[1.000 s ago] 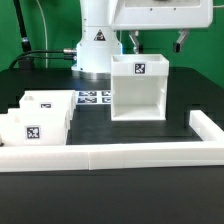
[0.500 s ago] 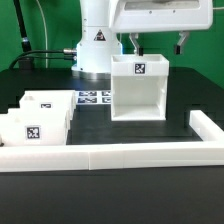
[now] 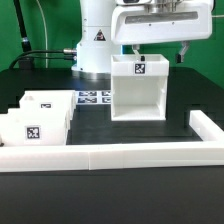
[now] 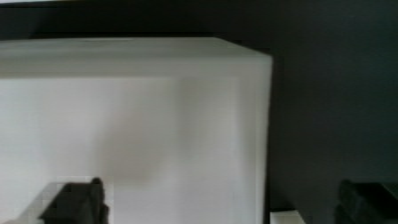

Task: Assemble drawer

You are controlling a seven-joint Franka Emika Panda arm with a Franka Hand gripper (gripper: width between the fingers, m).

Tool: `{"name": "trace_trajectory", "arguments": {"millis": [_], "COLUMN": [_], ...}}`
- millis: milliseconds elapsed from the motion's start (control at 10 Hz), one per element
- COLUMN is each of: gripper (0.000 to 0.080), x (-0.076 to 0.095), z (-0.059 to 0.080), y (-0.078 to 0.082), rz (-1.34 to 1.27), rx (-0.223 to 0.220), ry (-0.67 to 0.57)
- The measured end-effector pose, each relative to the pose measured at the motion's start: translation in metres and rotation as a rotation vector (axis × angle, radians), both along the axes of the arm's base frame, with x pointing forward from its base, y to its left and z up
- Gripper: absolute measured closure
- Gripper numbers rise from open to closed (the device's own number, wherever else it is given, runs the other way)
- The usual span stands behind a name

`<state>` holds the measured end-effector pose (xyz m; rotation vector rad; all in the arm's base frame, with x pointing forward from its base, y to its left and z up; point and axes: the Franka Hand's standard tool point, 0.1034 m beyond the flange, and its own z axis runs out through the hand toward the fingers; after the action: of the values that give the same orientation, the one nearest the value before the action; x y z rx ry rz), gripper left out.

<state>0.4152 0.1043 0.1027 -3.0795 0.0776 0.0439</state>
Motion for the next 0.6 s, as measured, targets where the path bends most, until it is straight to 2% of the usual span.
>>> {"name": "trace_trajectory", "arguments": {"millis": [200, 300, 400, 500, 600], "gripper": [0.0393, 0.0393, 0.0576, 0.0708, 0.0708], "x": [-0.0002, -0.0002, -0.0002, -0.0002, -0.0002], "z": [-0.0002, -0.0002, -0.0002, -0.0002, -0.0002], "y": [-0.0002, -0.0002, -0.0002, -0.0002, -0.0002], "rz": [0.000, 0.000, 0.000, 0.000, 0.000], "rx": [0.000, 0.000, 0.000, 0.000, 0.000], "ry": [0.000, 0.000, 0.000, 0.000, 0.000]}}
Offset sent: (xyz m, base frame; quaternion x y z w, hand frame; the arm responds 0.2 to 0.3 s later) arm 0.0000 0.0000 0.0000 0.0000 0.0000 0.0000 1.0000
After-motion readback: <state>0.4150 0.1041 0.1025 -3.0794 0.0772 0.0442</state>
